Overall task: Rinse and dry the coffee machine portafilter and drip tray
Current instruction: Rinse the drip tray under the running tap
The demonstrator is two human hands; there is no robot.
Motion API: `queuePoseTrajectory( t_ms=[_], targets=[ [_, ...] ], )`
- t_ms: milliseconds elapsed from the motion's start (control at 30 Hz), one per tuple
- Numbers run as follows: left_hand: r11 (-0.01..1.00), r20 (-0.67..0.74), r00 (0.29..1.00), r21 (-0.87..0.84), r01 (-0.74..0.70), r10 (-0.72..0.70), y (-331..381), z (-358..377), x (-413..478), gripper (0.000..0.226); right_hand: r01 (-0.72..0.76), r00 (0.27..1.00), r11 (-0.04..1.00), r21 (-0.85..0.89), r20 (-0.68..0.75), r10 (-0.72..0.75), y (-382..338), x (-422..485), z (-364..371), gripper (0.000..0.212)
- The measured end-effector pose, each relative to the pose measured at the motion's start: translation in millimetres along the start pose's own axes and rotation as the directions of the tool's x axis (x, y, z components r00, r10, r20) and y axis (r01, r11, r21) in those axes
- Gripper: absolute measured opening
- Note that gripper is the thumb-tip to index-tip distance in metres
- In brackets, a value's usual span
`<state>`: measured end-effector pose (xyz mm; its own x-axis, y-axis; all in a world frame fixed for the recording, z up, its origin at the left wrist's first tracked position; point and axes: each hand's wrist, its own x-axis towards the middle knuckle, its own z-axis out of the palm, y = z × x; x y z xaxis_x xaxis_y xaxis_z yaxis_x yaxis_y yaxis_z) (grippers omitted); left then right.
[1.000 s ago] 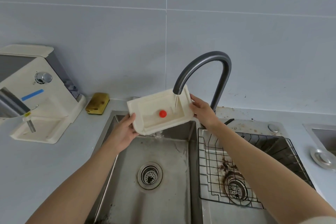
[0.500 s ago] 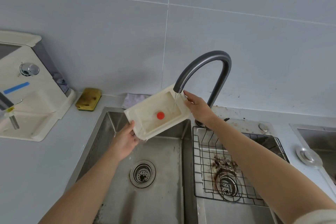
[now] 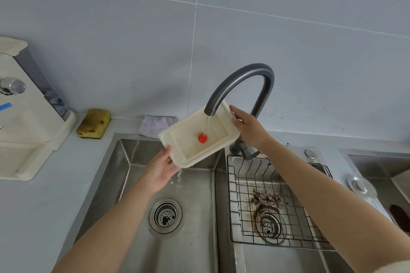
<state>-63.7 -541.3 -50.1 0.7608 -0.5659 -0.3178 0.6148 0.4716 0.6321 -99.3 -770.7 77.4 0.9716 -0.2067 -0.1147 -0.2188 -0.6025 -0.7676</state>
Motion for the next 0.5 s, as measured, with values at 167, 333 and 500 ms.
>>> queuePoseTrajectory(
  t_ms=[167,333,500],
  targets=[
    [0.999,0.005,1.0,0.052,0.013,-0.013,0,12,8,0.061,-0.02,0.999,1.0,0.02,-0.036,0.021,6,-3,-12,0.045],
    [0.995,0.022,0.999,0.096,0.033,-0.036,-1,22,16,0.095,-0.046,0.996,0.997,0.062,-0.069,0.051,14,-6,-22,0.044],
    [0.991,0.057,0.997,0.126,0.043,-0.05,-2,28,22,0.108,-0.048,0.994,0.996,0.077,-0.091,0.055,22,-10,-29,0.045]
  ],
)
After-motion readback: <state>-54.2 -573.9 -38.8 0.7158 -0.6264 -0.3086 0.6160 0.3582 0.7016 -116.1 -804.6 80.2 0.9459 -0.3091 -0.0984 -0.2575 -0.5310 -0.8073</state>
